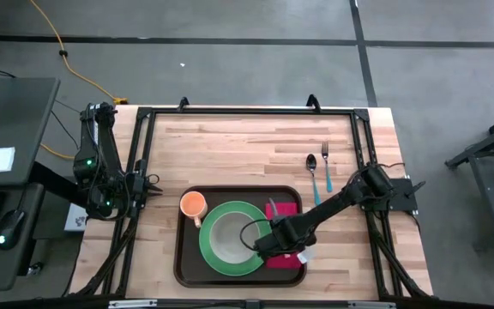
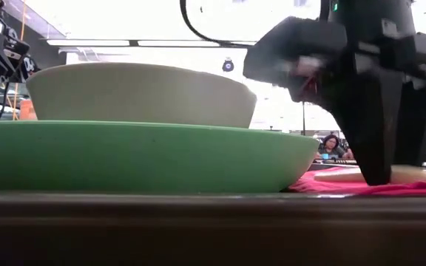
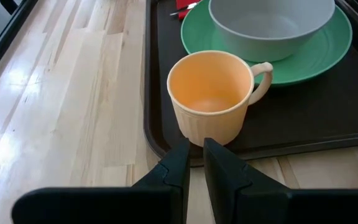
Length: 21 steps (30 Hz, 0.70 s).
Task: Set up tray
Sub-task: Put the yellow knife on the red napkin
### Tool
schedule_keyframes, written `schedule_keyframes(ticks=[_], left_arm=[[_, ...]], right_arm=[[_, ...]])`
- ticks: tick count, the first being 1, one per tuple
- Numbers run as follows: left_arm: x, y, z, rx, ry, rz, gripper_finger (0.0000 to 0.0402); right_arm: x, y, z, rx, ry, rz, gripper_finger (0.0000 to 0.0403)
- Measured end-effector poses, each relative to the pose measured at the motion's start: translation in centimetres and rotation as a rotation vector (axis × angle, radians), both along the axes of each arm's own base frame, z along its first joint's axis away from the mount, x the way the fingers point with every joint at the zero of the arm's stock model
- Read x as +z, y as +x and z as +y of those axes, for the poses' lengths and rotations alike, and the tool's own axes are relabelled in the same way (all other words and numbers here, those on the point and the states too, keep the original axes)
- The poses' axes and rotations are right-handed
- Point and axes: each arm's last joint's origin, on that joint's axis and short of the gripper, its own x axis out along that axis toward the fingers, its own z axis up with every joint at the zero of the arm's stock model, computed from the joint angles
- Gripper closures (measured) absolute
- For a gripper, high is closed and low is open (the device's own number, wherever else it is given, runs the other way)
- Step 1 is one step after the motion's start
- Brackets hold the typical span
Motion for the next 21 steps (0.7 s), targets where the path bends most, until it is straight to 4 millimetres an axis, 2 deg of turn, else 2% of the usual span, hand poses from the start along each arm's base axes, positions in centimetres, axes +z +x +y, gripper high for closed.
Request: schedule_keyframes(ticks=[8,21], left_arm=[[0.0,0.0,0.0,0.000,-0.001,0.000,0.0323],[0.0,0.0,0.0,0.000,-0.002,0.000,0.0323]], right_arm=[[1.8,-0.2,-0.3,-0.006,-0.018,-0.063,0.0336],[1.9,-0.9,1.0,-0.024,0.001,-0.051,0.0335]])
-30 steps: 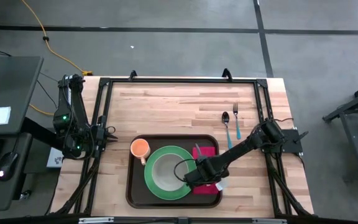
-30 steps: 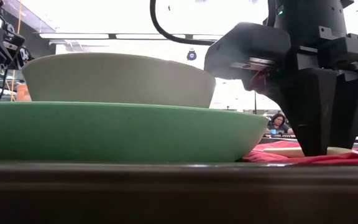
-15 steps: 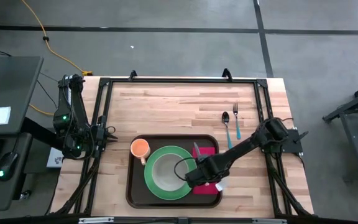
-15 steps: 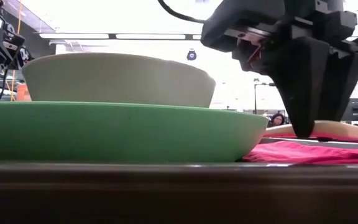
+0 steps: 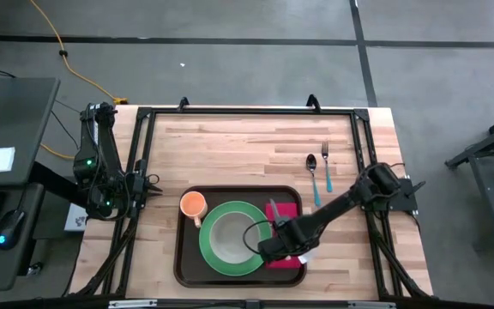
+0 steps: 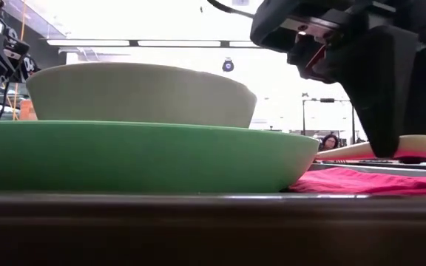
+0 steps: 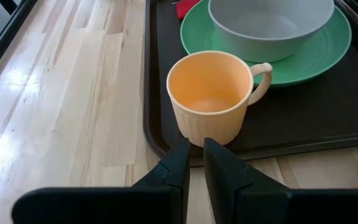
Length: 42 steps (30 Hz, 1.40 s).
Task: Set up tray
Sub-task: Put the yellow knife on the red napkin
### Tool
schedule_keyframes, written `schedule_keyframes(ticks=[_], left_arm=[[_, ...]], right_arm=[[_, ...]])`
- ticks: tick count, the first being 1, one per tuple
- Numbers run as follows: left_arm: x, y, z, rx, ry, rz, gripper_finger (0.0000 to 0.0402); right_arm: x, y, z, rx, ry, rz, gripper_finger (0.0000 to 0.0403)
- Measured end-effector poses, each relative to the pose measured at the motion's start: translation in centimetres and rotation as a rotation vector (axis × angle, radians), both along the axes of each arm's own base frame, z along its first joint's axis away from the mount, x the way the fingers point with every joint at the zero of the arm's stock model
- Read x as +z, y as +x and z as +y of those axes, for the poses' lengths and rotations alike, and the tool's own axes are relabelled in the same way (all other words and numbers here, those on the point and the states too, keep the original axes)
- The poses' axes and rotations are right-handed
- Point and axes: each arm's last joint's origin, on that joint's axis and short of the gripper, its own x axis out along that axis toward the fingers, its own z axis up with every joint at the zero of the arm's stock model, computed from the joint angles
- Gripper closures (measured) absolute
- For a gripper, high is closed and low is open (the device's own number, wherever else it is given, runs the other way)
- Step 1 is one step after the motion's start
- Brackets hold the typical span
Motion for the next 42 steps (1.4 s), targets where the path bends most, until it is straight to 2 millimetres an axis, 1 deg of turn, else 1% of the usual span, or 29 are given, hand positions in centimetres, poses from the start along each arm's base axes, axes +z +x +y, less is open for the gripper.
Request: schedule_keyframes(ticks=[9,15,21,29,42], left_arm=[[0.0,0.0,-0.1,-0.012,-0.006,0.008,0.0323],[0.0,0.0,-0.4,-0.058,-0.025,0.061,0.0323],[0.0,0.0,-0.6,-0.059,-0.042,0.058,0.0323],[0.0,0.0,-0.6,-0.068,-0.053,0.075,0.0323],[0.1,0.0,-0.9,-0.073,-0.077,0.065,0.0323]], right_arm=[[0.0,-0.3,0.6,-0.034,0.015,0.008,0.0334],[0.1,0.0,0.9,-0.039,0.064,-0.010,0.0333],[0.3,0.5,1.2,-0.037,0.103,-0.063,0.0333],[0.1,-0.4,0.6,-0.066,0.038,0.034,0.0332],[0.1,-0.5,0.7,-0.071,0.038,0.043,0.0331]])
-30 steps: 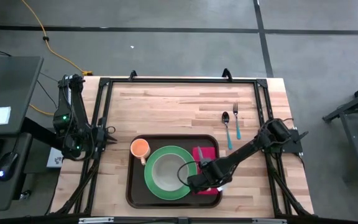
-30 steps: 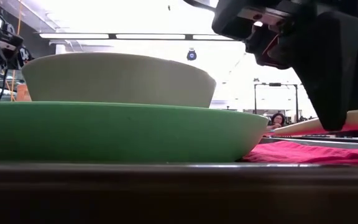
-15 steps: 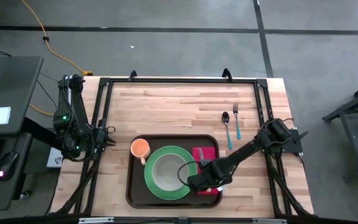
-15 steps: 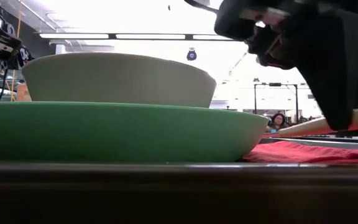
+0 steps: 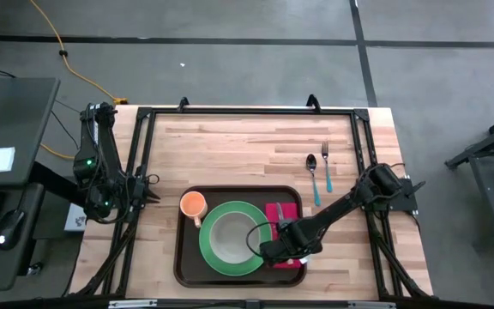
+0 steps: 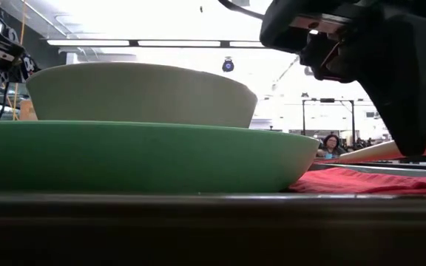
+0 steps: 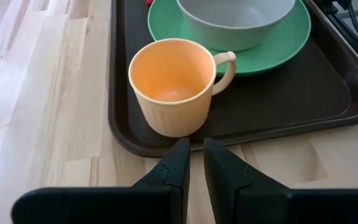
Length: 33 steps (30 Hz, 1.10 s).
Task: Set up tray
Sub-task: Put the yellow knife on the red napkin
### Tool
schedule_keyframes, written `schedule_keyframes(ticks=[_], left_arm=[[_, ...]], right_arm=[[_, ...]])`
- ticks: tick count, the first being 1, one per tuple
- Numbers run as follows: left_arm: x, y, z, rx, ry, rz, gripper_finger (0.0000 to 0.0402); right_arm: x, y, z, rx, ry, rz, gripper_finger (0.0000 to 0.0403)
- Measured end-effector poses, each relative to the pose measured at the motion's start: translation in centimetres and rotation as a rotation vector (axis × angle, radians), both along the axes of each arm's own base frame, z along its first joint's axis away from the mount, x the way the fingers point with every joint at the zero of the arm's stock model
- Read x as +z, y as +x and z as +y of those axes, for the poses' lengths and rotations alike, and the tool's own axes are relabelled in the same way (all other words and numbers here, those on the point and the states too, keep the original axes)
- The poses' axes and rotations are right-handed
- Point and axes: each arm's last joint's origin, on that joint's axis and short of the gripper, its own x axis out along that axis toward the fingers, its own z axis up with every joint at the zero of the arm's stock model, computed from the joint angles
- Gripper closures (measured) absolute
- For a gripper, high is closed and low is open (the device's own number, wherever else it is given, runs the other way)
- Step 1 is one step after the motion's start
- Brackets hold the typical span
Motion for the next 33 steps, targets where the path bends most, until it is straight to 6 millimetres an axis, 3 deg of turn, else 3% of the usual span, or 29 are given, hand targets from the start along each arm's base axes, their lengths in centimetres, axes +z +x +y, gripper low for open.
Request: schedule_keyframes(ticks=[33], left_arm=[[0.03,0.02,-0.06,0.001,-0.006,-0.004,0.0323]], right_arm=[[-0.15,0.09,-0.99,0.003,-0.046,0.025,0.0331]])
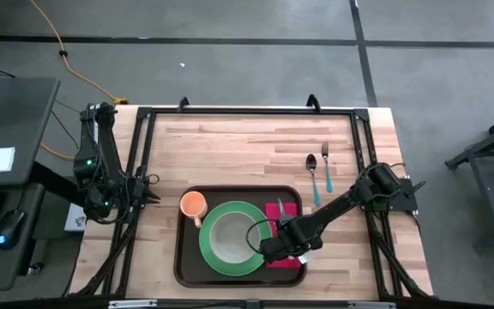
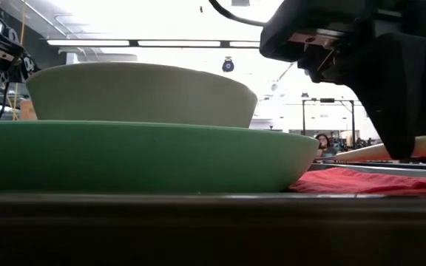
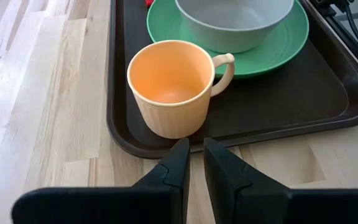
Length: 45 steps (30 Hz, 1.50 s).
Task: Set up tray
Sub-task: Put the yellow knife on the red napkin
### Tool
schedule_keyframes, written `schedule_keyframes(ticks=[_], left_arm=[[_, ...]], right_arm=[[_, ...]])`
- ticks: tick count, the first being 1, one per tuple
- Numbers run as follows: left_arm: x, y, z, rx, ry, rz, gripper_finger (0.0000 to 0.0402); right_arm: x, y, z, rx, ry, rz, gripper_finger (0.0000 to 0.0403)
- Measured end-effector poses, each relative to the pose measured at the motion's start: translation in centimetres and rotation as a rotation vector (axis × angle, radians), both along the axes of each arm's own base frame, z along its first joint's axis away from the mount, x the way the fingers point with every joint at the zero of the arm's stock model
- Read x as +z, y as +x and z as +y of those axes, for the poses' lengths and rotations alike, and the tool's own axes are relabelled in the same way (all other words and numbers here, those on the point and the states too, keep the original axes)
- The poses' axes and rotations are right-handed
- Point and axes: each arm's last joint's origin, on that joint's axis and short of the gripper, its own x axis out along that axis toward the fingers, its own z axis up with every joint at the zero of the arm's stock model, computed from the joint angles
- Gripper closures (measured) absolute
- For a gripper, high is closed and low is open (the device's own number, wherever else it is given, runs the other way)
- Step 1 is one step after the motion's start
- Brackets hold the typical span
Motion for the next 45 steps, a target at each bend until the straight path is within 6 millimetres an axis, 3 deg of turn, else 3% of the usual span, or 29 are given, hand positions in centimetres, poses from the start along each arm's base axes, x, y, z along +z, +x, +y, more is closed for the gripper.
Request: schedule_keyframes(ticks=[14,22,45], left_arm=[[0.0,0.0,0.0,0.000,0.000,0.000,0.0323],[0.0,0.0,0.0,0.000,-0.003,-0.001,0.0323],[0.0,0.0,0.0,-0.001,-0.003,0.000,0.0323]], right_arm=[[-0.3,0.1,0.1,-0.023,0.007,0.009,0.0331],[-2.4,0.5,0.4,-0.030,0.024,0.064,0.0331],[-2.4,0.5,0.6,-0.044,0.072,0.089,0.0331]])
